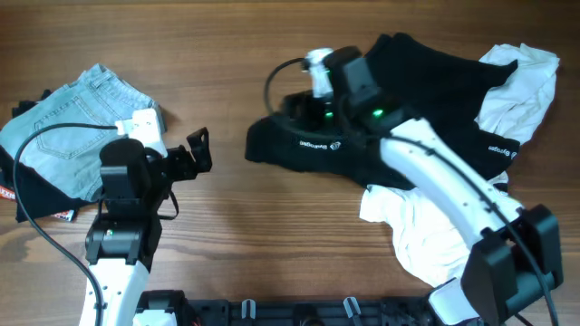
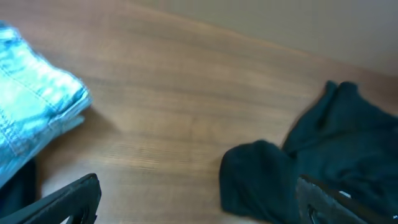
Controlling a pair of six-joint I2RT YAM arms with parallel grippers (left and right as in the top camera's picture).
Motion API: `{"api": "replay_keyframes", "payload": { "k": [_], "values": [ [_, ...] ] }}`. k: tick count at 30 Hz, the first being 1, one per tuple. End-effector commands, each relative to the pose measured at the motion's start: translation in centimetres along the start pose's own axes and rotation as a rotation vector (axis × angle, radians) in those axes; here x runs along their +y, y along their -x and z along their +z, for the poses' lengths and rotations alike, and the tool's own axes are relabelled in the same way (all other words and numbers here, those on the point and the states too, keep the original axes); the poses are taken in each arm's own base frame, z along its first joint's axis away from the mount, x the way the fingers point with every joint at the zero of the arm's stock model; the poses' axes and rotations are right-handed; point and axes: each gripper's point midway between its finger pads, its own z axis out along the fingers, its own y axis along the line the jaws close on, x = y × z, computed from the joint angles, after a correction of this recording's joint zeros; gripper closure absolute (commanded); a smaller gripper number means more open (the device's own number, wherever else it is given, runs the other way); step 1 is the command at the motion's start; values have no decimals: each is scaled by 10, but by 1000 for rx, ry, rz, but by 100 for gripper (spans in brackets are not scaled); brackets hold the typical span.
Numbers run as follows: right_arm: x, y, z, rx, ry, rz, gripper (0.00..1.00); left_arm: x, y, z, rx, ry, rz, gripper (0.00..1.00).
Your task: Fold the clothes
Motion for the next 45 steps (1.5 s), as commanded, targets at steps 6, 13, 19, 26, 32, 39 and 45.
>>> {"api": "replay_keyframes", "payload": {
  "k": [6, 13, 19, 26, 32, 39, 45],
  "values": [
    [-166, -49, -77, 155, -385, 440, 0, -39, -54, 48, 260, -193, -140, 10],
    [-194, -74, -96, 221, -389, 567, 0, -91, -167, 104, 589, -220, -287, 10],
    [-193, -78, -97, 239, -390, 571, 0, -146, -194, 127, 519, -348, -151, 45],
    [-193, -81, -98, 254, -397, 552, 1, -108, -94, 147, 236, -252, -220, 96],
    [-200, -80, -100, 244, -434, 546, 0, 2, 90, 132, -105, -75, -380, 23],
    [-202, -79, -100, 238, -443, 540, 0, 4, -82, 99, 573, 159, -451, 0],
    [-198, -90, -97, 306, -422, 495, 80, -41, -151, 77, 818, 158, -323, 0]
  ]
}}
